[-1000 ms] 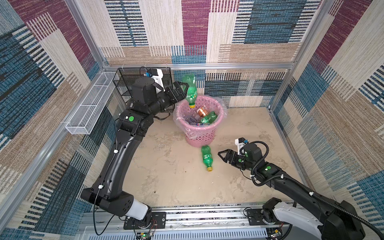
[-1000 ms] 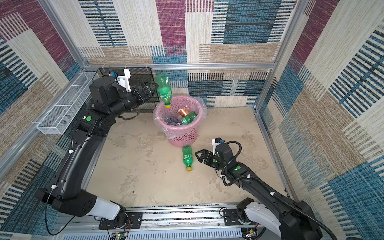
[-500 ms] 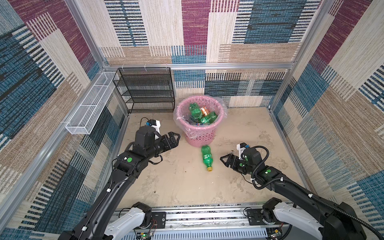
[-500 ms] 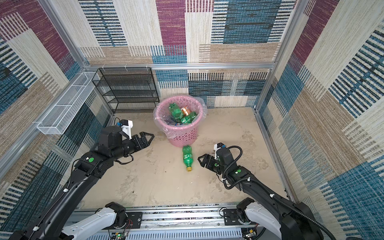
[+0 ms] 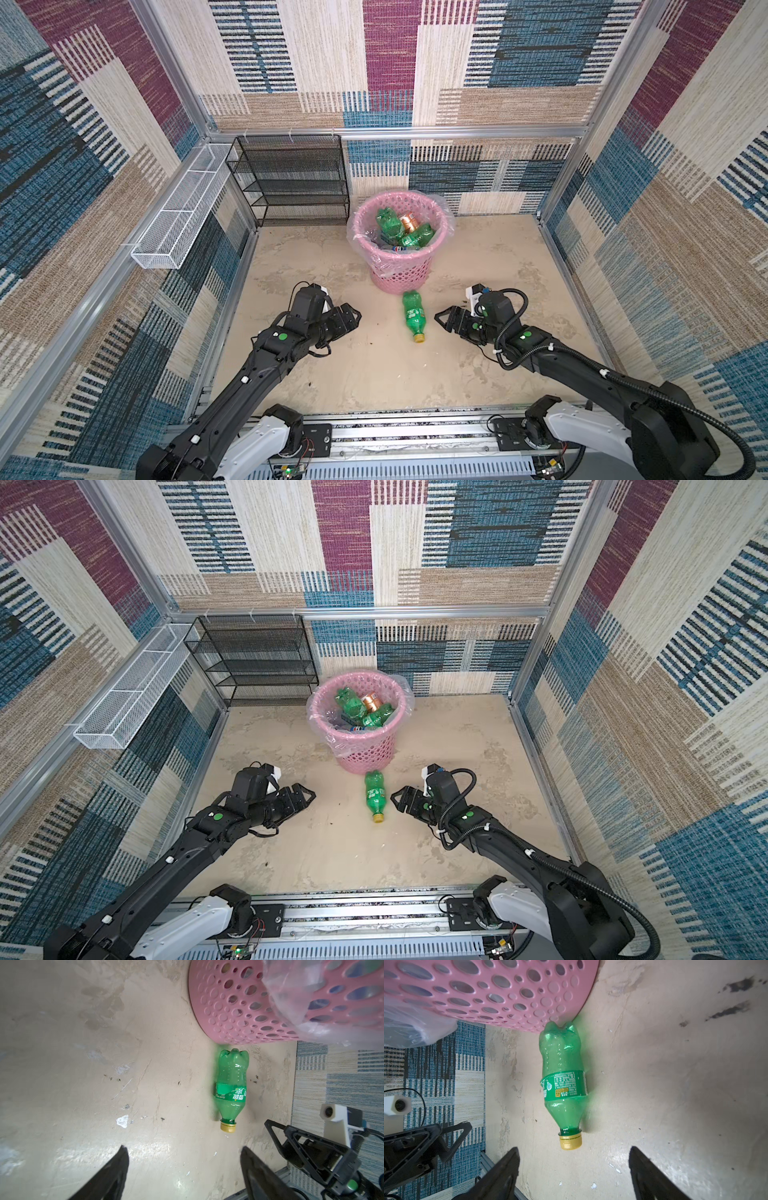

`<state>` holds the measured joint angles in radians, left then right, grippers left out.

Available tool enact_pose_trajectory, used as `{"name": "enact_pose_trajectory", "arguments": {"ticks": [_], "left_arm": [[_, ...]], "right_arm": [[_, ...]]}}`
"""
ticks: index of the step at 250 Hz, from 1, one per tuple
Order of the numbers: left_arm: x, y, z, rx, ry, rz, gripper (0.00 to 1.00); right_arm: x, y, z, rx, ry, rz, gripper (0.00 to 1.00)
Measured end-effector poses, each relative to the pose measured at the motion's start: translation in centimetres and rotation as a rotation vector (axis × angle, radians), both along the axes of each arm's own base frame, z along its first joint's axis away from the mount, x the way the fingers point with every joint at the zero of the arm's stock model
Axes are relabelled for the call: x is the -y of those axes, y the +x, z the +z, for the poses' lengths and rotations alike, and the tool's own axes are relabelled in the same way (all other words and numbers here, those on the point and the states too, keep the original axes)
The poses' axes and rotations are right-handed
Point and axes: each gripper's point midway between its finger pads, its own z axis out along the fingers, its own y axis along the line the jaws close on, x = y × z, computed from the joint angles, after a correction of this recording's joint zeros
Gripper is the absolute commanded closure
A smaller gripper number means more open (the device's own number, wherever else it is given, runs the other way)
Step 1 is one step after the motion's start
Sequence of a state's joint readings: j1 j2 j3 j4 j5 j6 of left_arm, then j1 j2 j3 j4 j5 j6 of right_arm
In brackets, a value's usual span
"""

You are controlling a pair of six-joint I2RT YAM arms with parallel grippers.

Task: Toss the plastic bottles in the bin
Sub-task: 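Lift the Sprite bottle with the left gripper over the bin and release, then lower the right gripper onto the last green Sprite bottle and close it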

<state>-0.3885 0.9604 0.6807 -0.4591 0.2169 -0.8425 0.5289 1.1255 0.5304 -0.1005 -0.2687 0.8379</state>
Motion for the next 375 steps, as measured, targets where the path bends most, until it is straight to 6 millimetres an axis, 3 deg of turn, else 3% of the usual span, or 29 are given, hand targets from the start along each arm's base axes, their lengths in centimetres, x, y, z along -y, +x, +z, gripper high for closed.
{"name": "enact_pose_trajectory", "arguments": {"ticks": [46,126,375], "left_arm": [[0.5,-0.1,-1.5,-0.034,-0.037,0.001,0.17],[0.8,-0.3,-2.2,-0.048,-0.056,-0.001,0.19],[1.3,0.0,-2.4,-0.052,-0.071,-0.017,0.19]], "right_arm": [[-0.8,0.8,-0.6,-0.011,-0.004,0.022,0.17],[-2.4,2.3,-1.7,-0.021,-0.024,0.064,0.17],[-5.2,4.4,-4.5,-0.053,-0.059,0.138,0.17]]}}
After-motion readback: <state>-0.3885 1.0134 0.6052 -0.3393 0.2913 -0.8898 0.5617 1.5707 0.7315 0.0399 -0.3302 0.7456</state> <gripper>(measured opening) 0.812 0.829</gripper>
